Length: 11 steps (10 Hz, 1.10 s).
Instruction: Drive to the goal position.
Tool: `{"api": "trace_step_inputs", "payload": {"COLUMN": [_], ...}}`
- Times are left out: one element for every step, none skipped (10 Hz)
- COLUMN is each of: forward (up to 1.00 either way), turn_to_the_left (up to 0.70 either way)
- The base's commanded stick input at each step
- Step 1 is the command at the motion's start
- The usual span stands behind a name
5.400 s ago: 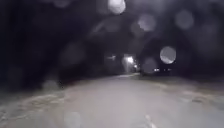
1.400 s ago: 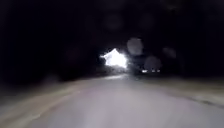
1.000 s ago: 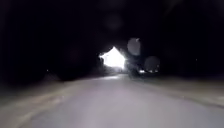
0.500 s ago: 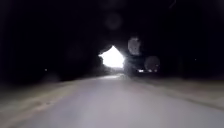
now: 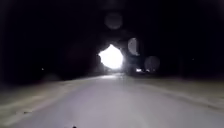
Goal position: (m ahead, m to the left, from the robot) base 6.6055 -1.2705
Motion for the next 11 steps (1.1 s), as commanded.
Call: {"api": "trace_step_inputs", "payload": {"forward": [1.0, 1.0, 1.0, 1.0, 1.0, 1.0, 1.0, 1.0, 1.0, 1.0, 1.0], "turn_to_the_left": [0.0, 0.0, 0.0, 0.0, 0.0, 0.0, 0.0, 0.0, 0.0, 0.0, 0.0]}}
